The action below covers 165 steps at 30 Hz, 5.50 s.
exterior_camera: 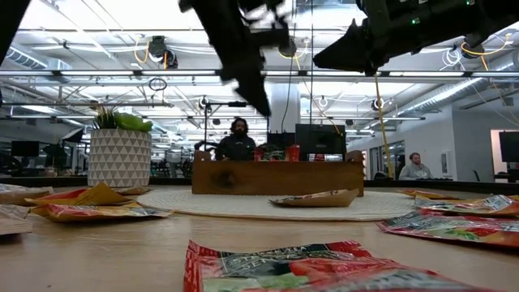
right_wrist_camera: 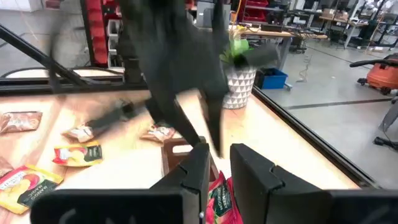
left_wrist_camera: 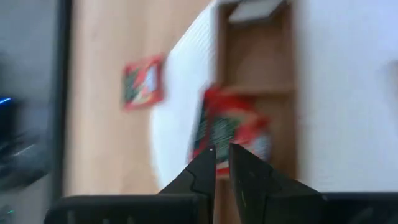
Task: Pick & Place Tea
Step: Put the red tea bag into the middle section of the wooden organizer
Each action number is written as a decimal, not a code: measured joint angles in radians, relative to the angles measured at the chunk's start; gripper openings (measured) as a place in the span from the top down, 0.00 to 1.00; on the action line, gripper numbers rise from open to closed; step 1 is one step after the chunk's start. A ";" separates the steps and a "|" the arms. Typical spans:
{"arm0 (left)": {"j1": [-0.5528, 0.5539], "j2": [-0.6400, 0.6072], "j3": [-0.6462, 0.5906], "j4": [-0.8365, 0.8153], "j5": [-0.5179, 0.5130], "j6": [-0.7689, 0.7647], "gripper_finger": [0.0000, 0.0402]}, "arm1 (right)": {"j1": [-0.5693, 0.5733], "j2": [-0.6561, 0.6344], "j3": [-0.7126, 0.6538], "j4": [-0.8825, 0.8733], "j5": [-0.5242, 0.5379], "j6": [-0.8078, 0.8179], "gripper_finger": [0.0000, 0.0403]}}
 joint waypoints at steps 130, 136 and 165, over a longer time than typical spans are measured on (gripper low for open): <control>0.260 -0.639 -0.840 0.985 0.345 -0.048 0.88 | -0.702 0.786 0.756 -1.130 -0.449 -0.024 0.92; 0.260 -0.639 -0.840 0.985 0.345 -0.048 0.88 | -0.687 0.781 0.755 -1.116 -0.437 -0.078 0.98; 0.229 -0.637 -0.833 1.072 0.266 -0.355 0.88 | -0.207 0.540 0.341 0.039 0.366 -0.651 1.00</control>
